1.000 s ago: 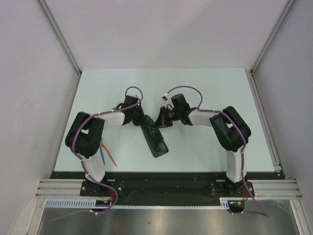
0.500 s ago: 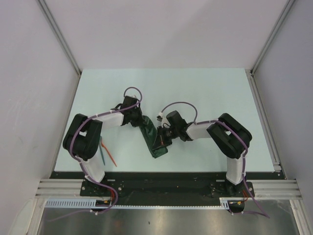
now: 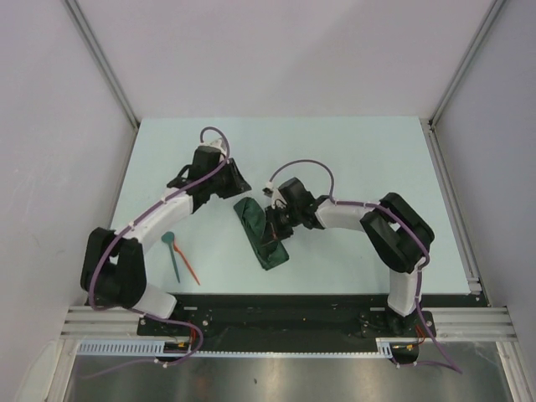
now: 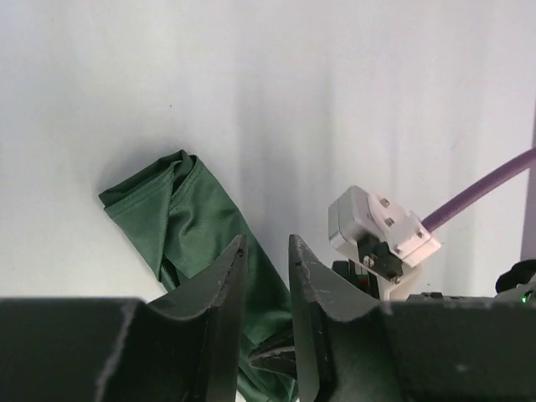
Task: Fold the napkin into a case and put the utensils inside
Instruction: Stuff the top corner of the smaller-rectangle-folded napkin at the center of the board.
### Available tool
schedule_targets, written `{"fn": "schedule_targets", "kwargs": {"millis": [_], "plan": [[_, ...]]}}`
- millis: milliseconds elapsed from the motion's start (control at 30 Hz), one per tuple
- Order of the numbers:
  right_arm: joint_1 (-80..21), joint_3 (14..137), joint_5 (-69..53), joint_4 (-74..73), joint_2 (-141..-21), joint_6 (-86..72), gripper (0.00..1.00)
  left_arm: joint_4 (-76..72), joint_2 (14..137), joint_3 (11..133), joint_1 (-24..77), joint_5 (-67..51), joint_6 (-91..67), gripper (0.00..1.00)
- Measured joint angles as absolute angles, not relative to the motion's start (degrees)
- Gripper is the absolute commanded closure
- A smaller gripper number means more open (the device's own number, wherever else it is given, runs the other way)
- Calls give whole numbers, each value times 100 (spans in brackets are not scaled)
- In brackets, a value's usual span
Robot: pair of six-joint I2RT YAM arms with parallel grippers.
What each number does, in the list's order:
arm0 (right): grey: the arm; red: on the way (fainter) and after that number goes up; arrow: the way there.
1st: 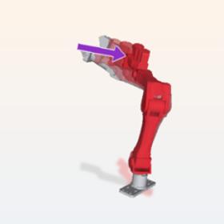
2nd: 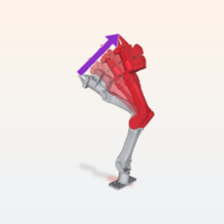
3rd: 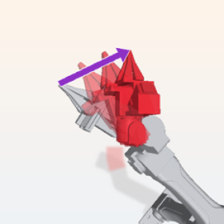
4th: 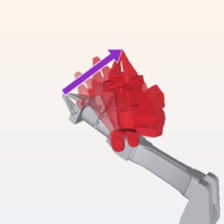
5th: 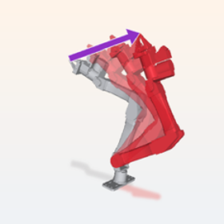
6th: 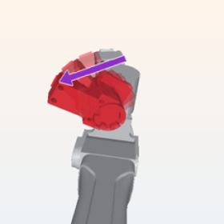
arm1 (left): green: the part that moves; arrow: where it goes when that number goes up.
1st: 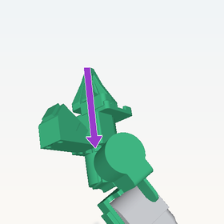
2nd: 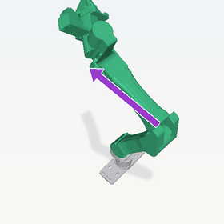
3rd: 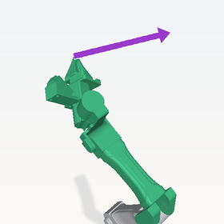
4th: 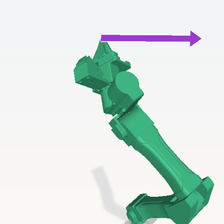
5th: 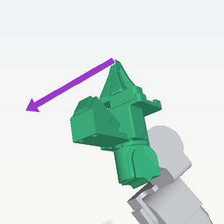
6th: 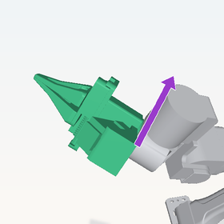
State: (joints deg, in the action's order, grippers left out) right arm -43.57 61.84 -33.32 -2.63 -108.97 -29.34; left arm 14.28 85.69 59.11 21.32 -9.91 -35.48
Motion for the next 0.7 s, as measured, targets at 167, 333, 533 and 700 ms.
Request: {"fn": "schedule_targets", "kwargs": {"millis": [167,333,533,700], "plan": [[-4434,6949,-2932,-985,-10833,-2462,62,1616,7911,5852,2008,-910,-3518,67],[-4521,7758,-2427,-1669,-10903,-2064,39,1981,6751,5581,1846,-423,-3402,61],[-4821,8501,-1684,-2235,-11354,-1678,30,2276,5557,5446,1551,73,-3291,58],[-5170,8842,-1044,-2714,-11806,-1520,28,2453,5317,5446,1522,161,-3183,58]]}}
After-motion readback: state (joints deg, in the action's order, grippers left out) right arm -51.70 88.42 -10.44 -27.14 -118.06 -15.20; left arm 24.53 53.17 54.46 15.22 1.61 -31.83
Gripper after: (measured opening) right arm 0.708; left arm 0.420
